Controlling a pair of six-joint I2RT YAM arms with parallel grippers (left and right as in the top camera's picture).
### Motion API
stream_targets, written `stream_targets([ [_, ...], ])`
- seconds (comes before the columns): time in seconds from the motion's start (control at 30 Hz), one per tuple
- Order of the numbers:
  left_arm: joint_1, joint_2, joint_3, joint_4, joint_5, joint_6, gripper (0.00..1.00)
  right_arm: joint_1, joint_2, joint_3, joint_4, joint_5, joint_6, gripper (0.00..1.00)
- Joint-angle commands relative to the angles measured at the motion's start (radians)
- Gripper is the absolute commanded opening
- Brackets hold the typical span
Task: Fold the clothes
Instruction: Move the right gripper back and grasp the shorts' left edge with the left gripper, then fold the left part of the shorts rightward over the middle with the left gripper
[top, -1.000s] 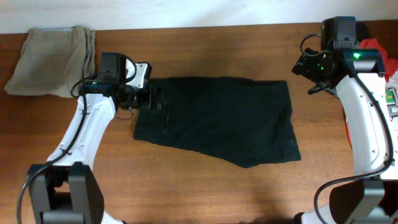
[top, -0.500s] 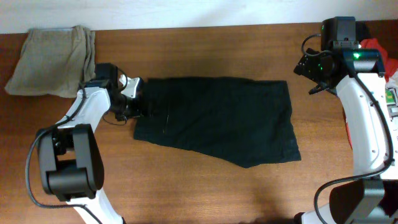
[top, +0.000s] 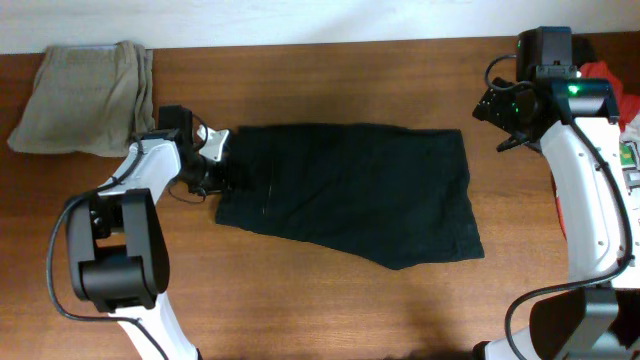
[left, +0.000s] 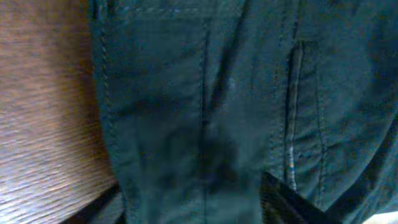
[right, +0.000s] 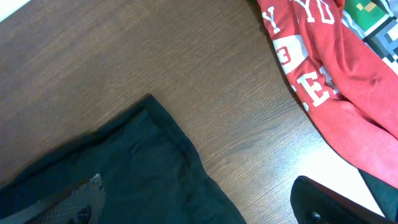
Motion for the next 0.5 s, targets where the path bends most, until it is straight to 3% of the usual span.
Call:
stream_targets([
  [0.0,-0.018,0.075,-0.029,-0.009,0.007,0.006,0.29,0.0,0.007,0.006,-0.001,0.027,0.009,0.99],
  [0.03,-0.018,0.079,-0.029,-0.007,0.005,0.006,0.15,0.0,0.007,0.006,-0.001,0.027,0.009,0.99],
  [0.13,-0.01,0.078,-0.021,-0.001,0.004,0.002,0.01,0.0,0.007,0.006,-0.001,0.027,0.009,0.99],
  [0.3,0.055,0.078,0.032,-0.032,-0.13,-0.116,0.0,0.0,0.007,0.006,-0.001,0.027,0.009,0.99],
  [0.47,0.11,0.072,0.229,-0.241,-0.306,-0.171,0.0,0.0,0.007,0.006,-0.001,0.027,0.009,0.99],
])
